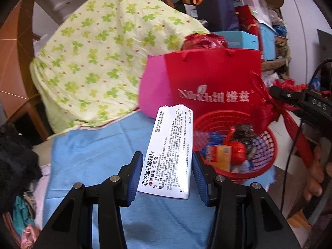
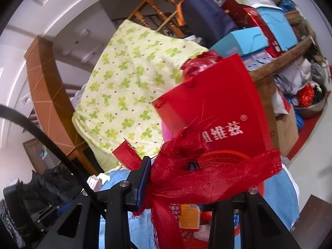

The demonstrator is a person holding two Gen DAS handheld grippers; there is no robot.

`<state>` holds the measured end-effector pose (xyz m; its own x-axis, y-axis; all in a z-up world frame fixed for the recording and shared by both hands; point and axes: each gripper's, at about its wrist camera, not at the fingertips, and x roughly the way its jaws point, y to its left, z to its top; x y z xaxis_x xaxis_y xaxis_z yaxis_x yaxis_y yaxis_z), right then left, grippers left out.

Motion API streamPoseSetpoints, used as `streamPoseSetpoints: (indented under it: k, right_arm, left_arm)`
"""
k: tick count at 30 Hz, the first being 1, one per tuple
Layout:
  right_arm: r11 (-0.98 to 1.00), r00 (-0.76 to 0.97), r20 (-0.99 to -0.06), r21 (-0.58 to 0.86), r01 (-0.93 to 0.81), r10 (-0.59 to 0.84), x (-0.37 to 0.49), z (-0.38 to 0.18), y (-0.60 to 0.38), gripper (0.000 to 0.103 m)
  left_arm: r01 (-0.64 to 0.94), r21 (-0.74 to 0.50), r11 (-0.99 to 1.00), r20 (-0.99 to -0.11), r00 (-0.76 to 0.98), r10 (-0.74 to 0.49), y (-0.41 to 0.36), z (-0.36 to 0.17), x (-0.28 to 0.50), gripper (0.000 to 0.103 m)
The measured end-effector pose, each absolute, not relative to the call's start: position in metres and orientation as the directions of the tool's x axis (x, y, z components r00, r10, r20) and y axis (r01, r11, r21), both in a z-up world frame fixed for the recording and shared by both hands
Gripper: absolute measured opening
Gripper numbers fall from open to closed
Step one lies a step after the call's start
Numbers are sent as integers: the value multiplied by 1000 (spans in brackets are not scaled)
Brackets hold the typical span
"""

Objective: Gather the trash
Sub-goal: 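Carry the white box in left tool and red ribbon in right tool over the red basket, then lower the white box and red ribbon into the red basket and open both tools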

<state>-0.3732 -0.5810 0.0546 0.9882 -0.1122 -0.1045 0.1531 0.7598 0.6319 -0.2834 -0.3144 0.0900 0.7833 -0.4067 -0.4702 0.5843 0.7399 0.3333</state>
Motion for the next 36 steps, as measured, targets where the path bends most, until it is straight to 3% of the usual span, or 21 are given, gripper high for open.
streamPoseSetpoints:
  k: [17, 36]
  right_arm:
    - [674, 980, -136, 711, 199, -147, -385, 30, -624, 40]
    - [654, 973, -178, 721, 229, -145, -377, 12, -630, 40]
  left_arm:
    - [614, 429, 663, -467, 778, -419, -370, 79, -292, 50]
    - [642, 439, 628, -509, 754, -415, -392, 61, -285, 50]
